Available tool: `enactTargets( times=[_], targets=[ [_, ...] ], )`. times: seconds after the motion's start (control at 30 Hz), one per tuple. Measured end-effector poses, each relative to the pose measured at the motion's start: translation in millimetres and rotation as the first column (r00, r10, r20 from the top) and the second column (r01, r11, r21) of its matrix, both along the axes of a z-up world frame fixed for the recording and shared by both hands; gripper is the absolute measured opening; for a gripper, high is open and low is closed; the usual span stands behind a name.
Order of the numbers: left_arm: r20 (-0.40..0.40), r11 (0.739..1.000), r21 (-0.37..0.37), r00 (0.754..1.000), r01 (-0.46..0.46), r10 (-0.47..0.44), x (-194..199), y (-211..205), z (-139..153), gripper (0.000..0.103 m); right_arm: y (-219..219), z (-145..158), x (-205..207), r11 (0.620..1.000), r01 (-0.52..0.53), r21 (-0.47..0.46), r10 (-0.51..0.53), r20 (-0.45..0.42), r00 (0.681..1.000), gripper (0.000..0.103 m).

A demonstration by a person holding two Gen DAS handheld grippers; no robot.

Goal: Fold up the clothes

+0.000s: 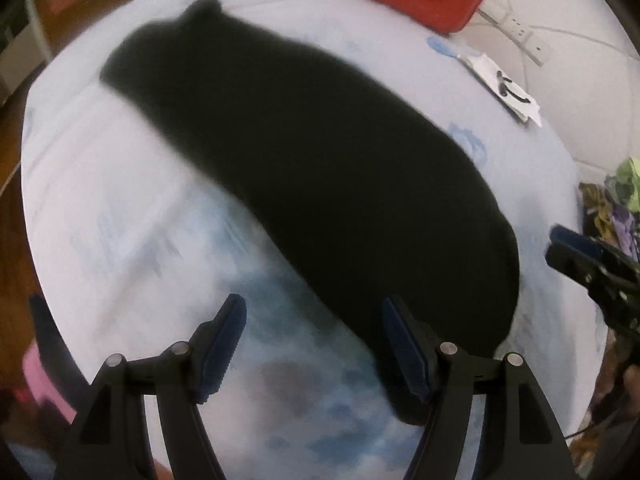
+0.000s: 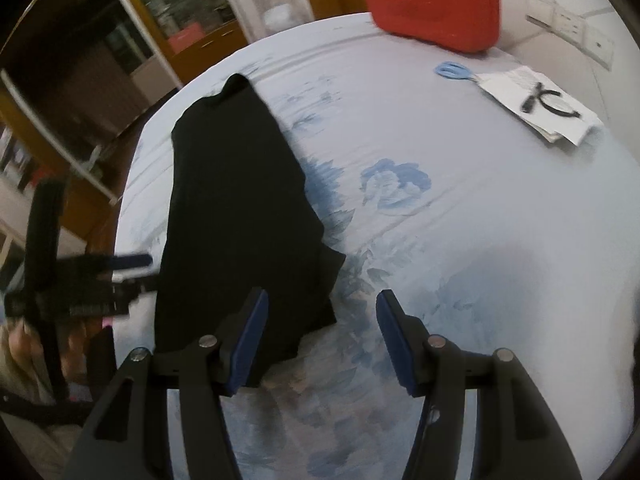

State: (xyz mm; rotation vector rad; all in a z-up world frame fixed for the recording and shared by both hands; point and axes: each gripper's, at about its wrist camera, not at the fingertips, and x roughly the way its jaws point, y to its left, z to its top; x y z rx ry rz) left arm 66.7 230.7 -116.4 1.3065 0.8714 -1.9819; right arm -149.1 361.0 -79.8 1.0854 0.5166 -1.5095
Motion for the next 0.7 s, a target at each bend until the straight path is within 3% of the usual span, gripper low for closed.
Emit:
enactTargets(
  times=[0.13, 0.2, 0.27, 0.37, 0.53, 0.67, 0.7],
  targets=[
    [-0.004, 0.996, -0.034, 0.996, -0.086, 0.086, -2.8, 21.8, -1.5, 0.071, -7.8, -11.4, 0.3, 0.995, -0.104, 0.003, 0.104, -0.006, 0.995, 0.055],
    [-0.020, 0.990, -0.039, 0.990, -0.139, 0.138, -1.9, 27.6, -2.3, 0.071, -13.4, -18.5, 2.0, 0.987, -0.162, 0.015, 0.163, -0.019, 0.986, 0.046],
    [-0.026, 0.985, -0.040, 0.985, -0.169, 0.168, -3.9, 33.0, -4.4, 0.071, -19.1, -25.6, 1.0, 0.979, -0.200, 0.026, 0.201, -0.021, 0.979, 0.044],
    [-0.009, 0.983, -0.048, 0.984, -0.179, 0.179, -14.0, 40.7, -13.6, 0.071, -26.4, -32.9, -1.8, 0.970, -0.241, 0.024, 0.242, -0.037, 0.970, 0.044],
    [0.029, 0.979, -0.108, 0.984, -0.174, 0.178, -35.2, 51.8, -22.1, 0.079, -33.3, -37.4, -2.6, 0.954, -0.298, 0.012, 0.298, -0.075, 0.952, 0.044],
    [0.058, 0.979, -0.137, 0.985, -0.151, 0.160, -51.9, 53.6, -24.7, 0.078, -40.2, -47.1, -4.7, 0.947, -0.321, 0.015, 0.322, -0.071, 0.944, 0.044],
    [0.059, 0.981, -0.133, 0.987, -0.142, 0.151, -55.1, 53.8, -24.1, 0.073, -41.9, -49.5, -5.0, 0.945, -0.327, 0.011, 0.327, -0.069, 0.943, 0.044]
  ],
)
